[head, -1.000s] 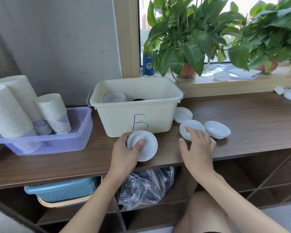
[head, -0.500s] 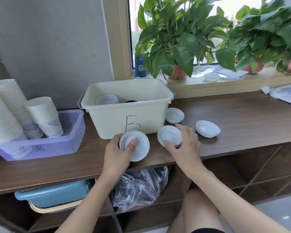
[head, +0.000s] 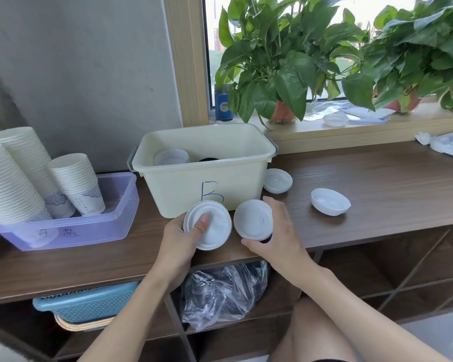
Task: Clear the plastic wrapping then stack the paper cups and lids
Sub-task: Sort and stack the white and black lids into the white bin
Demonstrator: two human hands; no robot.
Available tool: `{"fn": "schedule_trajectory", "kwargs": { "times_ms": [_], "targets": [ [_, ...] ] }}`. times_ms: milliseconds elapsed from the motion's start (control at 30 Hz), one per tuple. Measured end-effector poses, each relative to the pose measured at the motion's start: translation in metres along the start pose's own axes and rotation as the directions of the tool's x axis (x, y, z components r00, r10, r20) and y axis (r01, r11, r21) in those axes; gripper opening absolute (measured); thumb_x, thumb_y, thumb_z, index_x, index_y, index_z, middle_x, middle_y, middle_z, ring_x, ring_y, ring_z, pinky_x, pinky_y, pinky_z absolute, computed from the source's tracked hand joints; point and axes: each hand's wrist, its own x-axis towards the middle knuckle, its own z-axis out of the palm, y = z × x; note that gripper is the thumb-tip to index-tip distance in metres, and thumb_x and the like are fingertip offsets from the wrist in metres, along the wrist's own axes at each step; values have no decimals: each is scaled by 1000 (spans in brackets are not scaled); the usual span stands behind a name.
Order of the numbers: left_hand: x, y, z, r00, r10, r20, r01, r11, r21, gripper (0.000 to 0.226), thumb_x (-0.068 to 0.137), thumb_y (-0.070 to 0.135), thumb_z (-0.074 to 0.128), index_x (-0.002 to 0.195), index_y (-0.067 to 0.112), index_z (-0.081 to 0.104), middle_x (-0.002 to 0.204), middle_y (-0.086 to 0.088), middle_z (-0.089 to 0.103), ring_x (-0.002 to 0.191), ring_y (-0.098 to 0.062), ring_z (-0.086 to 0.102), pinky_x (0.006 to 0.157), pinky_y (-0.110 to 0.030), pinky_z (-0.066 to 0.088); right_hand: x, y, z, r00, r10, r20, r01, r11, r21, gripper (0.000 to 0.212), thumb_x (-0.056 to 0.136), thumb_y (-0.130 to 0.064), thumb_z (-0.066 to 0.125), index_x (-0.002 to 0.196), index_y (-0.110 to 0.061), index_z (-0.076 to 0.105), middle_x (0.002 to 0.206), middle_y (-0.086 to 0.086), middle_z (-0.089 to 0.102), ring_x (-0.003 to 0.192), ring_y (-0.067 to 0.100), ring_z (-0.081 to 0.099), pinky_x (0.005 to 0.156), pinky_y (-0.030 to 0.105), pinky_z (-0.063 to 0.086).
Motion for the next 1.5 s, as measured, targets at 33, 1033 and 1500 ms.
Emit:
{"fn": "schedule_trajectory", "kwargs": {
  "times_ms": [33, 1033, 1500],
  "targets": [
    [0, 0, -2, 1000, -21, 22, 22, 999, -31, 39, 83, 32, 65, 109, 5, 71, 102, -8, 76, 95, -15, 69, 81, -24, 53, 0, -2, 2, 999, -30, 15, 30, 1000, 1, 87, 66, -26, 86, 136, -28, 34, 127, -14, 38, 111, 1, 41, 93, 23, 36],
    [-3, -5, -1, 977, 164, 135, -184, 971, 154, 63, 80, 65, 65, 121, 18, 53, 112, 2, 69, 105, -14, 66, 85, -24, 53, 3, -32, 18, 945, 18, 327, -94, 971, 220, 60, 82, -30, 74, 115, -56, 31, 115, -38, 49, 111, -22, 44, 87, -1, 34],
    [-2, -10, 4, 982, 128, 138, -166, 936, 310, 37, 90, 45, 54, 119, 23, 53, 112, 6, 69, 103, -2, 65, 83, -13, 48, 6, -30, 24, 956, 60, 286, -143, 949, 282, 57, 92, -38, 59, 142, -29, 34, 135, -16, 49, 124, -4, 45, 105, 18, 35]
  ]
}}
